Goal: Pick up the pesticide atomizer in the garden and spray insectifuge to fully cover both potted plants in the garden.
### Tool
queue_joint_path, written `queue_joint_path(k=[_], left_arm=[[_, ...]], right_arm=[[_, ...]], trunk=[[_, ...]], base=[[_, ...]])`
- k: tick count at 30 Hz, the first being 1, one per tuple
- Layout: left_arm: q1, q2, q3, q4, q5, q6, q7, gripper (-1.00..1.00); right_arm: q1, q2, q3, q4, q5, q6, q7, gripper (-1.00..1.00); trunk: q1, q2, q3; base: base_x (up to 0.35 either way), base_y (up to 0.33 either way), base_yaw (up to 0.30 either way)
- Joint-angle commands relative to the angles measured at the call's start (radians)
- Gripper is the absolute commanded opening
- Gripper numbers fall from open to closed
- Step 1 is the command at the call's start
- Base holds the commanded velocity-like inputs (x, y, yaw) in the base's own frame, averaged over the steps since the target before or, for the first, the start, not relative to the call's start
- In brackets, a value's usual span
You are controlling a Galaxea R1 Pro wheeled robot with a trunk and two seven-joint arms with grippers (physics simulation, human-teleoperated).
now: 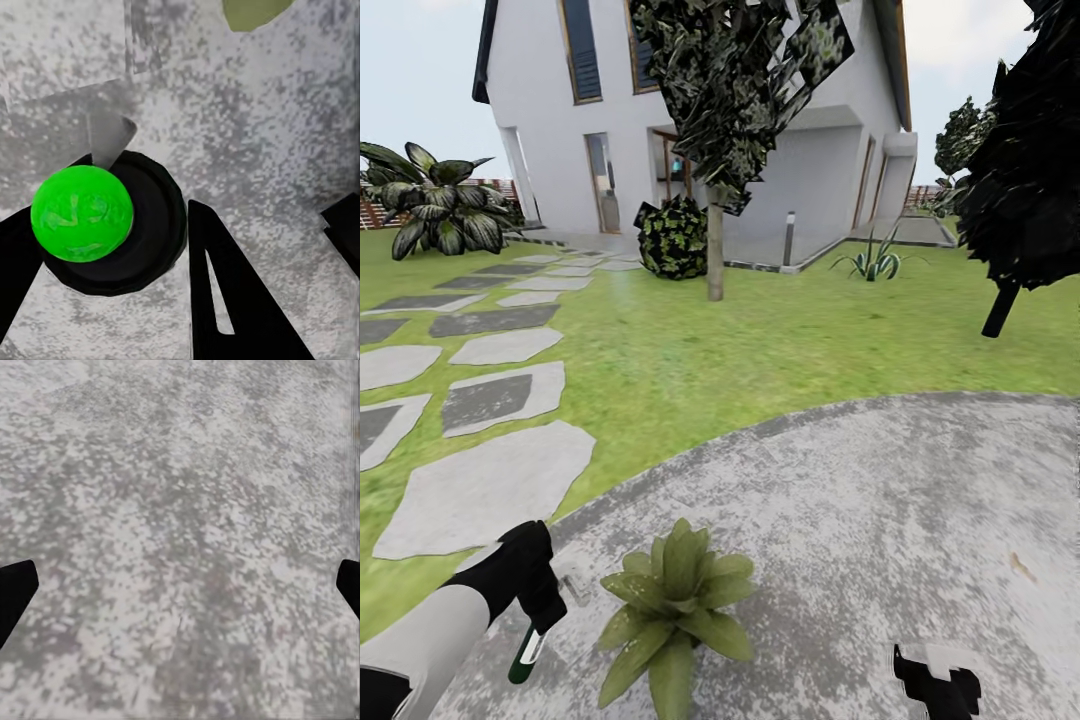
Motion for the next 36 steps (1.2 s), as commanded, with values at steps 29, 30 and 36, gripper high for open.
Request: queue_joint_path(k=[29, 30, 36], left_arm=[[-0.011, -0.069, -0.019, 0.001, -0.017, 0.034, -0.134, -1.00], [-0.013, -0.065, -0.018, 0.002, -0.017, 0.034, -0.134, -1.00], [0.001, -0.062, -0.018, 0.004, -0.120, 0.035, -0.129, -1.00]], right_arm=[[-0.001, 0.000, -0.004, 0.002, 0.012, -0.004, -0.002, 1.00], [-0.001, 0.000, -0.004, 0.003, 0.012, -0.003, -0.002, 1.00], [-0.001, 0.005, -0.004, 0.001, 0.012, -0.004, -0.002, 1.00]], trunk=[[0.000, 0.000, -0.001], [0.000, 0.000, -0.001], [0.000, 0.000, -0.001]], base=[[-0.153, -0.097, 0.175], [0.000, 0.000, 0.000], [0.000, 0.000, 0.022]])
